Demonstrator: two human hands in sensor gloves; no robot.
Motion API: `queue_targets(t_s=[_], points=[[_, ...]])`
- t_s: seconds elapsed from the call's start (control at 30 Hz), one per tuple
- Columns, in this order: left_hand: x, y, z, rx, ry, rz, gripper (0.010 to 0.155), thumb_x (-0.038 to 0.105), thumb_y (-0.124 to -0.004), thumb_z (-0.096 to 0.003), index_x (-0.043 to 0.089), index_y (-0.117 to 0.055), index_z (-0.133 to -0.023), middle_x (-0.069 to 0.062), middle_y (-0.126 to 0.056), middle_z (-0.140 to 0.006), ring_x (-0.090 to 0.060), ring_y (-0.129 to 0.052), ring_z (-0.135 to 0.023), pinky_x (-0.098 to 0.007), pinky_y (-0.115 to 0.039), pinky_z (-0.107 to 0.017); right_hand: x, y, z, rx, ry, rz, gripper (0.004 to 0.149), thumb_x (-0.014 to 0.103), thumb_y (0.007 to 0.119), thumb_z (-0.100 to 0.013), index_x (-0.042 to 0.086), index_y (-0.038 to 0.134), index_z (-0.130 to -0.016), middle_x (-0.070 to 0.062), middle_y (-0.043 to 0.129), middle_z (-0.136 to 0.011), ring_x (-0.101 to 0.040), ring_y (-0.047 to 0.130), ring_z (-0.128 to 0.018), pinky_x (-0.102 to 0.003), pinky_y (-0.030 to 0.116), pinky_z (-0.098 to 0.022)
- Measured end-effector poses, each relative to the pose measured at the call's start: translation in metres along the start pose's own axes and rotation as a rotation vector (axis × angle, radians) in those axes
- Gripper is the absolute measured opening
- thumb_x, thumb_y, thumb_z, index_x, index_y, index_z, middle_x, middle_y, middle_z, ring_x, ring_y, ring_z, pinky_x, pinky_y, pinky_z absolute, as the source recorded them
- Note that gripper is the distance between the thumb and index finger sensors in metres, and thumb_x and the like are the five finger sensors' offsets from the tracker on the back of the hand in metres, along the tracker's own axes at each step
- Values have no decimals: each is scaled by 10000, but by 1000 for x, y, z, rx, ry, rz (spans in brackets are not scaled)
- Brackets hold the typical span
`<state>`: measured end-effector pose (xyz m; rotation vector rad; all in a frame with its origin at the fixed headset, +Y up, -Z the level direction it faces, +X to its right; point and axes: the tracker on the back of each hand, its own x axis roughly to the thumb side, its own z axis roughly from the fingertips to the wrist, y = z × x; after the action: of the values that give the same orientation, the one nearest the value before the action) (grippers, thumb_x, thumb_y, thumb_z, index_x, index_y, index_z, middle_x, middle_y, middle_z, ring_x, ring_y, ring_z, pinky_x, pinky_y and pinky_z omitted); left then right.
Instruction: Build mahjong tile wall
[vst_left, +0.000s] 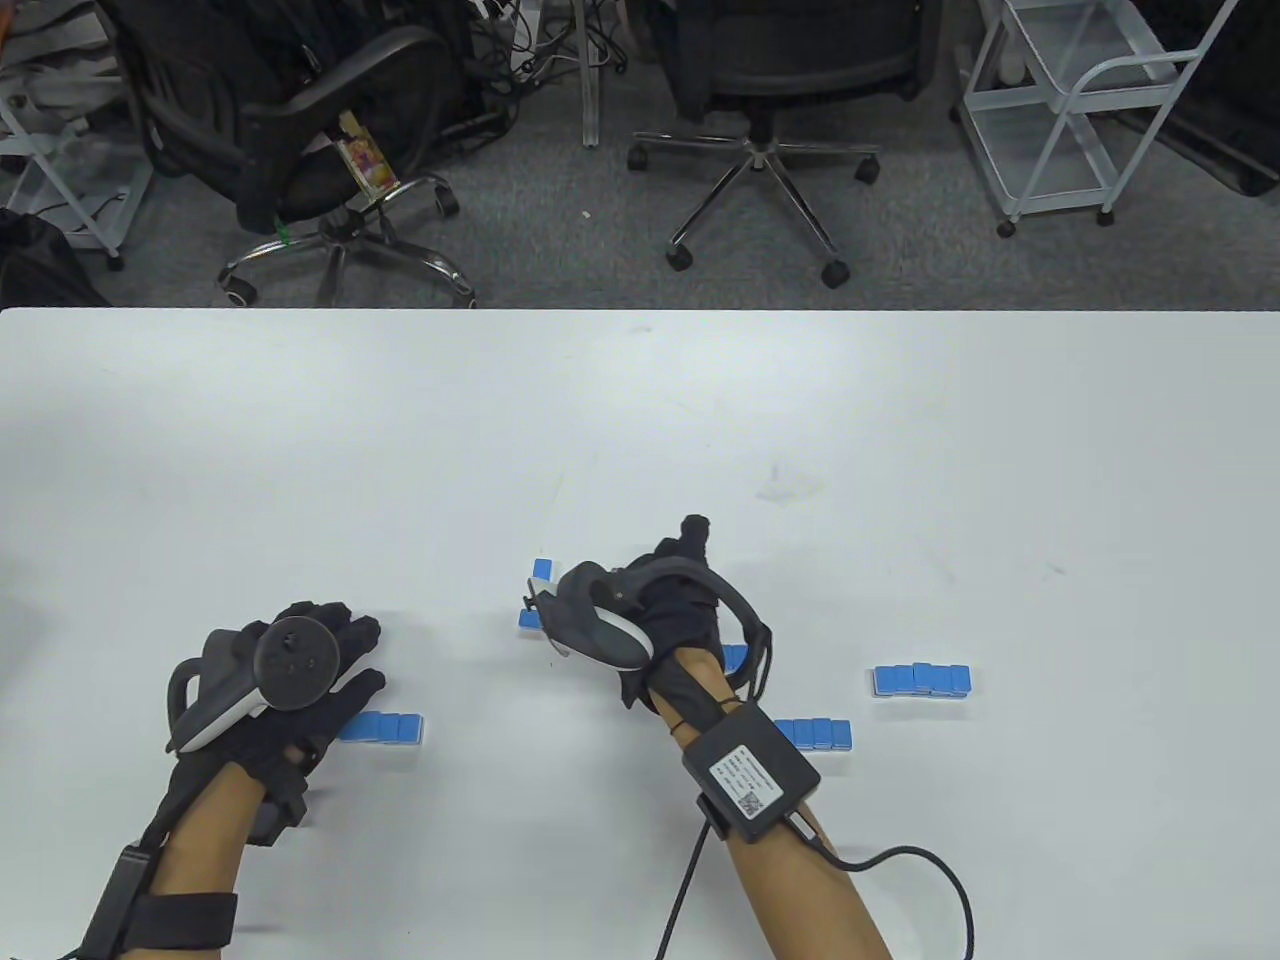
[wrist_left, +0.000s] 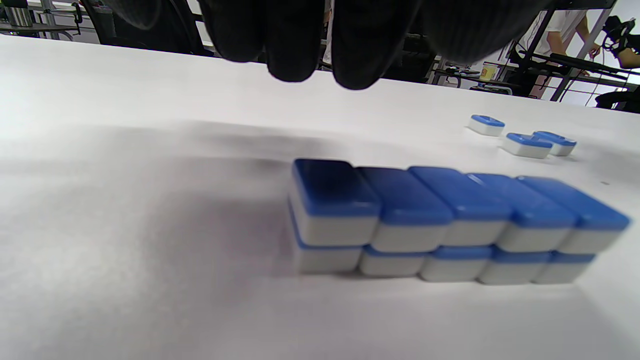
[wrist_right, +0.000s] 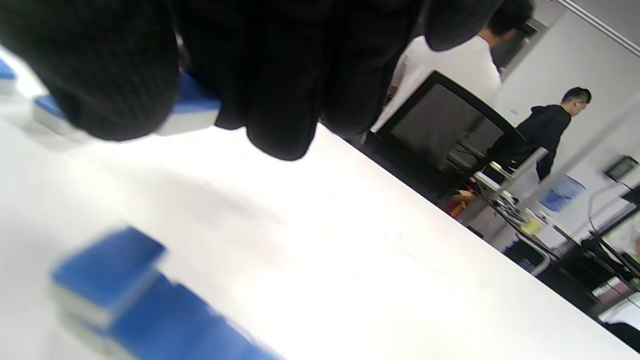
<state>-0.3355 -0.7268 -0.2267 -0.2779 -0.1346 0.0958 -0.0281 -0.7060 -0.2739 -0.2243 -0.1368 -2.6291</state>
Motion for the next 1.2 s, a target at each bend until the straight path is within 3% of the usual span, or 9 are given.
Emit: queue_targets(t_s=[0.17,0.33,0.57,1.2], points=[[-1,0,0,5,5,-4,635,584,-628,-485,369,-593,-1081,2,-521,-1197,-329,-461,-1141,-639,-385,-819,-26,26,17,54,5,-1,567,482,860,-281,303,792,-815,-1,895,-877,-304,780,-921,-656,429,-755],[-1,-1,0,-6,8,-3,635,584,-627,-485,370,-593,-1082,3,-521,-1197,-327,-462,-1141,-638,-384,-821,-26,44,24,70,-42,-21,566,481,864,-271,316,790,-808,16,896,-876,-291,782,-924,-649,438,-759],[-2,-1,-1,-8,9,3,637,583,-628,-485,366,-596,-1083,2,-520,-1197,-327,-461,-1142,-638,-384,-821,-26,45,27,21,-77,-104,556,474,861,-276,312,794,-804,22,906,-860,-285,796,-912,-647,442,-759],[-2,-1,0,-6,8,4,638,584,-627,-485,366,-594,-1083,3,-523,-1197,-330,-463,-1141,-639,-385,-820,-23,46,27,-2,-73,-112,565,476,853,-271,307,794,-807,25,918,-843,-281,812,-897,-644,450,-756]])
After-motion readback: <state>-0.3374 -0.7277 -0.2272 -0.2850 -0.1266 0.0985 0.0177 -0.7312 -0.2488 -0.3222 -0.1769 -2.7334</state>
